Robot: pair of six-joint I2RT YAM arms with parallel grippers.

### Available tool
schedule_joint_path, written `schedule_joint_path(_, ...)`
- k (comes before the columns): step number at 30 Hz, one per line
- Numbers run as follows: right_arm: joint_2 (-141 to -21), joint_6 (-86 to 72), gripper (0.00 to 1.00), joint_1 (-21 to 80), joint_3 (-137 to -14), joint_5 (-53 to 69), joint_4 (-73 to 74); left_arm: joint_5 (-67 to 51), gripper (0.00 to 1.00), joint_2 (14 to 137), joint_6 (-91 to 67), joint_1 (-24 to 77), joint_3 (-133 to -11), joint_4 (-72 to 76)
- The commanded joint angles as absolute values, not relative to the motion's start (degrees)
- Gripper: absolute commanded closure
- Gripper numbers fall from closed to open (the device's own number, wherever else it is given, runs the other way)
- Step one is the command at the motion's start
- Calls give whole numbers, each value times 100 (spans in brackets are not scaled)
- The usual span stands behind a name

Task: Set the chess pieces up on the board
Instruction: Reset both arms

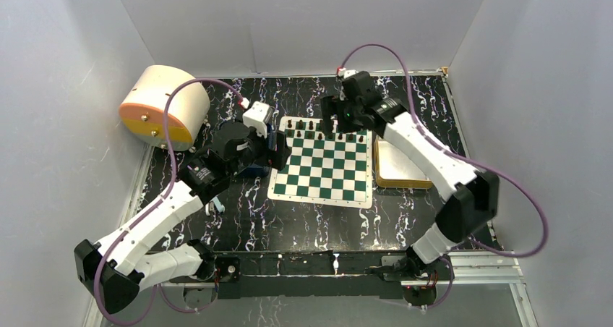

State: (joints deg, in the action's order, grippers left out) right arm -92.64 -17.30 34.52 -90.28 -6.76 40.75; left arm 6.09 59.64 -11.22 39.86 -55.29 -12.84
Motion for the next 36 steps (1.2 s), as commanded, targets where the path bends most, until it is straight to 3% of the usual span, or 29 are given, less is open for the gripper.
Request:
schedule_joint_path(1,-8075,-2287,1,3428,-8181,-354,3598,601,7,5935,-1755,3959,-5943,-1407)
schedule_joint_path(6,-6872,-2945,1,3428,-7317,-76,3447,769,6,5766,-2144,3959,-6017,-1480)
schedule_joint_path(15,-5824,-3427,1,3434,-6504,272,3497,469,7,5133,-2218,3964,-5567,-1341)
schedule_joint_path(36,-5444,-3478,1,3431,-6621,-152,3606,631,6,4947,-2286,3964,-5292,-1282)
